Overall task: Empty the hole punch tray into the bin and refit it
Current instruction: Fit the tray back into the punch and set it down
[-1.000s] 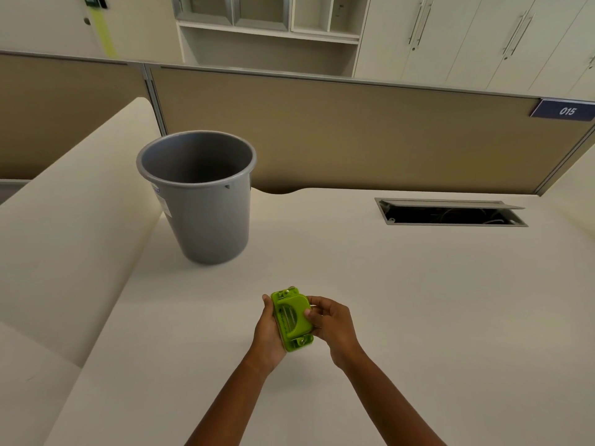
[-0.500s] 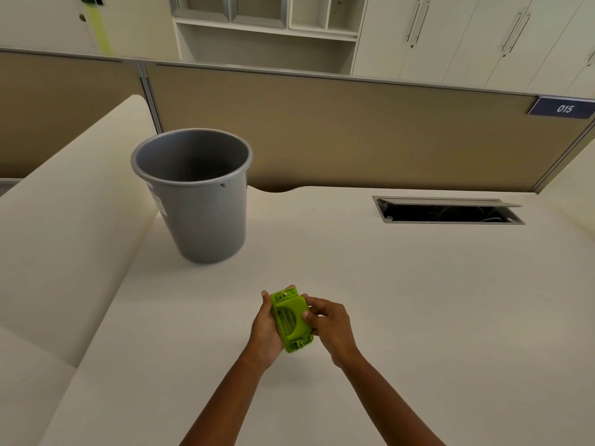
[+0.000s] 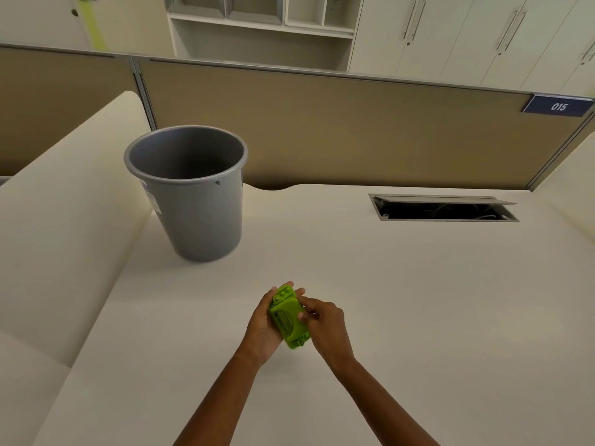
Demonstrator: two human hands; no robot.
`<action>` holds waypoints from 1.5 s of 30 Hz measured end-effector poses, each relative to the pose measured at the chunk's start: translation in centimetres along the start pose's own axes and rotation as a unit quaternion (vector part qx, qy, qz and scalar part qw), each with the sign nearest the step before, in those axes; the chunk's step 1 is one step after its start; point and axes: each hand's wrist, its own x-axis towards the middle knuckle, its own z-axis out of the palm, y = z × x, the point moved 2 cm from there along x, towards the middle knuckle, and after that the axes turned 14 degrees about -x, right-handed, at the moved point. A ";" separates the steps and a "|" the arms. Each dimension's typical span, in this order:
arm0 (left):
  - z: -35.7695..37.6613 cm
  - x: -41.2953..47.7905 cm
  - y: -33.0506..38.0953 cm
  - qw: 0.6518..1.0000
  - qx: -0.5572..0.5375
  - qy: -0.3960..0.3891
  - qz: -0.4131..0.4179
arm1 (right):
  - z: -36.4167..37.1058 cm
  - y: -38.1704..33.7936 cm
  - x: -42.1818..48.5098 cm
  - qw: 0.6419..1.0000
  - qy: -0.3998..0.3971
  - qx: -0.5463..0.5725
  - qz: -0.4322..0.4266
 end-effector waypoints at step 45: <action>0.5 -1.2 0.0 0.985 0.115 0.112 0.057 | 0.0 4.1 0.9 0.962 -0.142 0.135 0.190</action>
